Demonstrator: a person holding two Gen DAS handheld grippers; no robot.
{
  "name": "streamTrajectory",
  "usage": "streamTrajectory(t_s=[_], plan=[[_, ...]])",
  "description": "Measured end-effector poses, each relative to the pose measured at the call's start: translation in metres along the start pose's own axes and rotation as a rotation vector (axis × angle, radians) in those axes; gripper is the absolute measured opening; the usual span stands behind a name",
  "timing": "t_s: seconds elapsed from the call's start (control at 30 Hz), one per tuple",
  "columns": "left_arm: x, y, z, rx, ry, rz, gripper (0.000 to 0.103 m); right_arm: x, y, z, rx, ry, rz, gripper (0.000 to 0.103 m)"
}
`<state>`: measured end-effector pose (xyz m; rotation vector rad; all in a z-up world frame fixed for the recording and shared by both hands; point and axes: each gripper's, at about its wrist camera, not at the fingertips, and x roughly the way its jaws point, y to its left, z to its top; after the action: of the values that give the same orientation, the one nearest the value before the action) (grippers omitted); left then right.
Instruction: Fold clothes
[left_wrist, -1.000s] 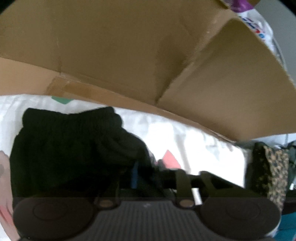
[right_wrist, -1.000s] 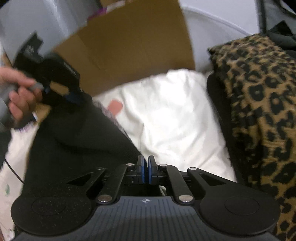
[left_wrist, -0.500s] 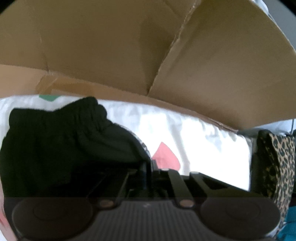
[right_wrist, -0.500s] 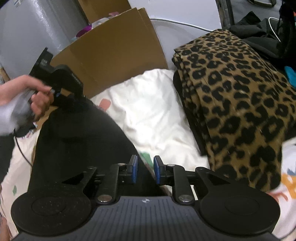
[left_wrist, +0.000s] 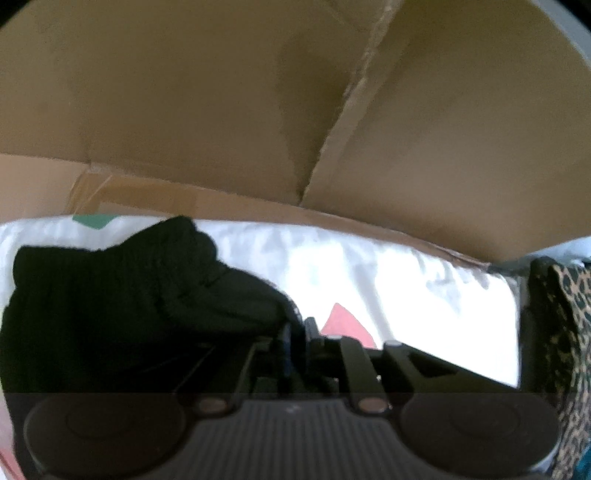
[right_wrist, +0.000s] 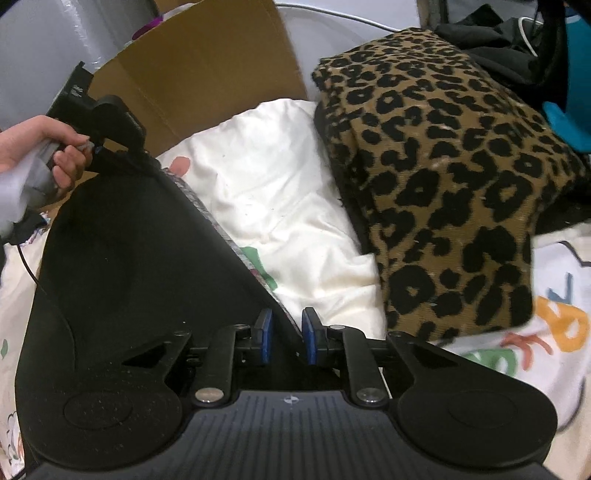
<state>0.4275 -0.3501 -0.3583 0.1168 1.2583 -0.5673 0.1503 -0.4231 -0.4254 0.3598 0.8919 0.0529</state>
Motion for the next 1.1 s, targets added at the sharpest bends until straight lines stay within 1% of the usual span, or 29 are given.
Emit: streamTrajectory(t_s=[0.03,0.07,0.1,0.13,0.2,0.23,0.3,0.37,0.43,0.47,0.53,0.6,0.63,0.67,0.73,0.87,0.9,0.97,1.0,1.1], plan=[[-0.005,-0.001,0.002,0.014,0.005,-0.013,0.047,-0.003,-0.001,0.001,0.018,0.000,0.001,0.023],[-0.012,-0.001,0.005,0.032,0.003,-0.025,0.061,-0.008,-0.001,0.002,0.029,-0.014,0.006,0.022],[-0.021,-0.002,0.007,0.052,-0.008,-0.033,0.061,-0.013,0.001,0.002,0.029,-0.036,0.013,0.022],[-0.032,-0.002,0.010,0.080,-0.027,-0.035,0.061,-0.017,0.003,0.003,0.025,-0.059,0.020,0.022],[-0.049,-0.001,0.017,0.124,-0.040,-0.036,0.061,-0.019,0.009,0.003,0.011,-0.073,0.039,0.022],[-0.057,0.002,0.020,0.140,-0.045,-0.025,0.061,-0.019,0.012,0.004,0.001,-0.073,0.048,0.022],[-0.069,0.009,0.024,0.166,-0.054,0.005,0.058,-0.018,0.020,0.004,-0.024,-0.081,0.060,0.022],[-0.077,0.017,0.025,0.178,-0.046,0.016,0.050,-0.015,0.026,0.005,-0.039,-0.078,0.076,0.022],[-0.079,0.024,0.025,0.192,-0.030,0.023,0.036,-0.011,0.032,0.006,-0.050,-0.072,0.087,0.022],[-0.077,0.025,0.025,0.202,-0.021,0.035,0.033,-0.009,0.035,0.007,-0.055,-0.069,0.092,0.022],[-0.072,0.029,0.021,0.238,0.003,0.065,0.033,-0.005,0.039,0.008,-0.069,-0.060,0.094,0.022],[-0.063,0.031,0.017,0.313,0.024,0.097,0.033,-0.001,0.041,0.009,-0.077,-0.046,0.091,0.022],[-0.060,0.031,0.014,0.341,0.035,0.105,0.033,0.001,0.041,0.008,-0.080,-0.033,0.087,0.022],[-0.055,0.033,0.011,0.346,0.048,0.105,0.032,0.005,0.041,0.007,-0.083,-0.019,0.083,0.022],[-0.044,0.036,0.009,0.330,0.065,0.103,0.031,0.009,0.040,0.006,-0.089,0.004,0.073,0.022],[-0.035,0.047,0.007,0.317,0.048,0.120,0.030,0.011,0.035,0.004,-0.100,0.025,0.050,0.023],[-0.031,0.048,0.008,0.313,0.037,0.126,0.030,0.011,0.033,0.004,-0.103,0.030,0.045,0.022],[-0.025,0.047,0.012,0.306,0.002,0.139,0.034,0.012,0.031,0.003,-0.109,0.041,0.033,0.022],[-0.022,0.046,0.014,0.301,-0.008,0.148,0.035,0.012,0.029,0.003,-0.111,0.046,0.028,0.020],[-0.012,0.042,0.016,0.287,-0.030,0.167,0.036,0.014,0.025,0.001,-0.120,0.062,0.011,0.018]])
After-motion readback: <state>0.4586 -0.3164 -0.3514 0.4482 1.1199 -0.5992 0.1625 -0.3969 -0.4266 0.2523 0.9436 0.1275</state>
